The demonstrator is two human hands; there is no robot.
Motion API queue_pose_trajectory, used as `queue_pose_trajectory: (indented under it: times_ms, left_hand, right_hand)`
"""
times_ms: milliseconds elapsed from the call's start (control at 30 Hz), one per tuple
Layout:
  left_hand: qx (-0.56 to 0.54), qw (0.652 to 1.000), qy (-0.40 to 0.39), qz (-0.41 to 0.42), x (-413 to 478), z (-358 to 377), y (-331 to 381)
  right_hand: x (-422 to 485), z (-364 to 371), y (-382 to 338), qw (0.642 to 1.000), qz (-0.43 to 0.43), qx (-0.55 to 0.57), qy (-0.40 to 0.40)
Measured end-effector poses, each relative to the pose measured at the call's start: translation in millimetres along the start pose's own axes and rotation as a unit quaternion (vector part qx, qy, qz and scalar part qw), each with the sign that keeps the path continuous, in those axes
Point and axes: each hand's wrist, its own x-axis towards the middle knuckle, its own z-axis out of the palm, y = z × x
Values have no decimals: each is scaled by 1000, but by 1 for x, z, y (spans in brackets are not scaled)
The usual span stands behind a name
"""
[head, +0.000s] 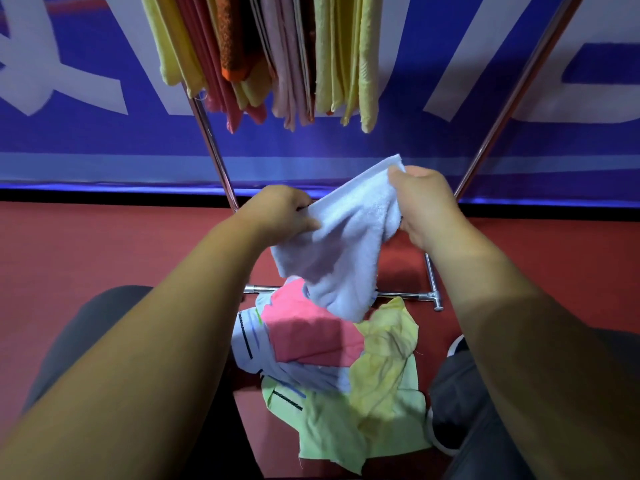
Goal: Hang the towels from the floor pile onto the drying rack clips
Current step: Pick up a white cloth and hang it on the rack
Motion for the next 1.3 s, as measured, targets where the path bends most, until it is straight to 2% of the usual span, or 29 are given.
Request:
queue_pose_trajectory:
  times_ms: [67,200,267,367,500,633,767,900,967,1000,1100,1200,1300]
  left_hand:
    - [56,998,-11,-22,-1,3,-6]
    - [53,997,-4,-61,-5,1,-11]
    - [21,995,-13,-93,-8,-2,-8]
    - [-94,983,-5,-159,-11,-3,-5]
    - [-293,926,-14,-236,-14,-5,4]
    - [-350,900,-29,-259,-8,-3,1]
    - [-426,859,-23,-281,-1,5,-6]
    - [-557,779,-9,-287,2,5,-7]
    - [-598,752,18,-276,5,8,-8]
    - [-610,744,5,-272,5,9,-9]
    - [-600,751,-84,-264,5,13,-9]
    - [-565,767,-109,-283,1,10,-5]
    - [-569,765,-159,-256,-2,11,-1]
  right_hand:
    - [-2,1,-2,1000,2,6,-13]
    - [-3,0,-6,1000,8,15,-20]
    - [-2,1,-5,999,12,-20,-43]
    - [-5,6,3,989,-3,-37,-142]
    - [-14,9,6,979,-9,-11,-204]
    - [-16,11,0,967,-9,17,-254]
    - [-21,11,-4,947,6,59,-317]
    - [-25,13,-5,936,17,61,-345]
    - [-25,13,-5,929,21,60,-364]
    - [-26,13,-5,927,24,63,-370]
    - [-24,16,-2,929,24,60,-365]
    - [-16,17,6,949,5,18,-315]
    - [-9,16,13,962,-18,-34,-269]
